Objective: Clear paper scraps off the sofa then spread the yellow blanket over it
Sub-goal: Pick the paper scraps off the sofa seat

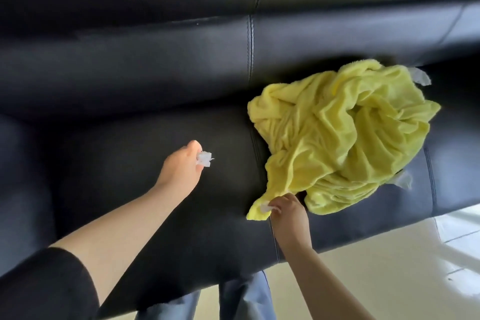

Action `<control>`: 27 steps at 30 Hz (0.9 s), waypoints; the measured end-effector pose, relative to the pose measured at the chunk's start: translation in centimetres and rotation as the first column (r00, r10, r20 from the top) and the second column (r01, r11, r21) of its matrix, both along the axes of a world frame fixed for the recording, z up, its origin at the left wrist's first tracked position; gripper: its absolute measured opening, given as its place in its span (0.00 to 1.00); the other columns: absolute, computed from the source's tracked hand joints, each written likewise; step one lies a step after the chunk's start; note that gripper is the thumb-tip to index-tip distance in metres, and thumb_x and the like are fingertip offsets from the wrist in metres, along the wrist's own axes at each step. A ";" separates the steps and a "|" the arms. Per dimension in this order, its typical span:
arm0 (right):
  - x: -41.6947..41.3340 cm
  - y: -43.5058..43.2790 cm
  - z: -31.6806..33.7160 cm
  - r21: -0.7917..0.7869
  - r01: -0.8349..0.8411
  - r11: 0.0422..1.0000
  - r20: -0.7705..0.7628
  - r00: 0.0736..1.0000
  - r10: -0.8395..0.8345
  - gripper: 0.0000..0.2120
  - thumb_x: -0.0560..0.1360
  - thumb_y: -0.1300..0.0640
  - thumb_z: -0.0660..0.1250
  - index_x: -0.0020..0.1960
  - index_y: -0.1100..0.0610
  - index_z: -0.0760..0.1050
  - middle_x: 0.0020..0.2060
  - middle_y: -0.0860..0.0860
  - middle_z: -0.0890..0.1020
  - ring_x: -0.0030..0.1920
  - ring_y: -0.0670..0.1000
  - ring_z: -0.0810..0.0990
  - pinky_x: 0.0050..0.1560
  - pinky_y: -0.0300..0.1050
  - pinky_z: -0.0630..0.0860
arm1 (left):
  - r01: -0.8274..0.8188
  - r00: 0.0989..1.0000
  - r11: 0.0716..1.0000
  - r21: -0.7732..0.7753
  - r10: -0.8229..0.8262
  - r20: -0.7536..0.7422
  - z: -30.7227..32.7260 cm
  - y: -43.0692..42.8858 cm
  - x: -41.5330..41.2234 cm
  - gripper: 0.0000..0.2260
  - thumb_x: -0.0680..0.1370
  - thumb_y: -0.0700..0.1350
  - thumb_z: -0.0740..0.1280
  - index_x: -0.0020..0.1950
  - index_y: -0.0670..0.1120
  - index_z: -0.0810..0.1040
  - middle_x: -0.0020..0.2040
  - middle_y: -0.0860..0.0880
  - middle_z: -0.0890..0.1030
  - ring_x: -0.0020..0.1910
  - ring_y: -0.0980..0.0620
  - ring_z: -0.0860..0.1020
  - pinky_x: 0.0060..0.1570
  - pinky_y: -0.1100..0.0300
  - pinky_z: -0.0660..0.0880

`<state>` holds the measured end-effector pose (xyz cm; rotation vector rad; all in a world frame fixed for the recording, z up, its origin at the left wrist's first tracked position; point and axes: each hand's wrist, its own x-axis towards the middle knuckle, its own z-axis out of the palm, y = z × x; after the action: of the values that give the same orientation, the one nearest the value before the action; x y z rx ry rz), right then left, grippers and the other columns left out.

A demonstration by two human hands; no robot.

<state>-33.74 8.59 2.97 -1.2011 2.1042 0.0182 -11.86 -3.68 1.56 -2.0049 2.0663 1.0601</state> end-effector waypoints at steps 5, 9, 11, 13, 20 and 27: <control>0.6 0.6 4.5 -0.125 0.154 0.980 0.068 0.987 -0.147 0.13 0.73 0.70 0.61 0.47 0.59 0.83 0.45 0.46 0.75 0.36 0.38 0.72 0.39 0.25 0.69 | -0.014 0.998 0.999 0.034 0.017 -0.066 3.6 3.8 -0.3 0.07 0.79 0.42 0.62 0.52 0.47 0.79 0.48 0.51 0.75 0.41 0.52 0.74 0.34 0.63 0.65; 0.1 2.3 10.6 -0.204 0.259 0.944 0.092 0.965 -0.245 0.12 0.74 0.68 0.63 0.50 0.58 0.83 0.43 0.47 0.74 0.36 0.40 0.70 0.37 0.25 0.67 | 0.001 0.989 1.000 0.018 0.002 -0.150 9.5 6.4 -1.1 0.06 0.79 0.44 0.63 0.50 0.49 0.80 0.46 0.52 0.75 0.38 0.55 0.74 0.31 0.66 0.64; -0.2 3.6 13.0 -0.221 0.317 0.922 0.106 0.948 -0.300 0.11 0.74 0.67 0.64 0.50 0.57 0.83 0.42 0.47 0.75 0.37 0.42 0.71 0.36 0.25 0.66 | 0.016 0.989 1.000 0.011 -0.014 -0.146 12.2 7.0 -1.3 0.06 0.78 0.44 0.63 0.49 0.49 0.80 0.46 0.51 0.76 0.39 0.54 0.75 0.31 0.66 0.65; -0.8 4.5 14.3 -0.249 0.356 0.901 0.133 0.934 -0.332 0.10 0.75 0.66 0.64 0.48 0.57 0.82 0.41 0.47 0.75 0.38 0.45 0.73 0.36 0.27 0.67 | 0.013 0.988 1.000 -0.002 -0.013 -0.155 13.7 7.0 -1.9 0.05 0.78 0.44 0.64 0.46 0.48 0.79 0.46 0.50 0.75 0.40 0.53 0.75 0.32 0.65 0.68; -4.9 6.1 12.6 -0.215 0.348 0.913 0.131 0.936 -0.326 0.12 0.73 0.67 0.64 0.51 0.56 0.80 0.43 0.48 0.76 0.44 0.51 0.78 0.40 0.38 0.71 | 0.057 0.980 0.998 0.034 -0.049 -0.195 11.9 8.2 -6.7 0.04 0.76 0.41 0.66 0.44 0.45 0.80 0.48 0.50 0.75 0.40 0.55 0.75 0.36 0.65 0.72; -12.3 5.0 7.7 -0.180 0.259 0.949 0.179 0.957 -0.227 0.11 0.73 0.65 0.64 0.52 0.56 0.81 0.45 0.48 0.78 0.45 0.49 0.78 0.42 0.40 0.74 | 0.329 0.933 0.936 0.127 -0.301 -0.196 5.1 11.3 -15.5 0.15 0.80 0.42 0.59 0.66 0.47 0.75 0.67 0.53 0.72 0.59 0.51 0.75 0.53 0.62 0.71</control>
<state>-46.04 13.62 10.69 -1.0096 2.1375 -0.3995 -27.37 7.59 6.70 -1.4881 2.2087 1.3196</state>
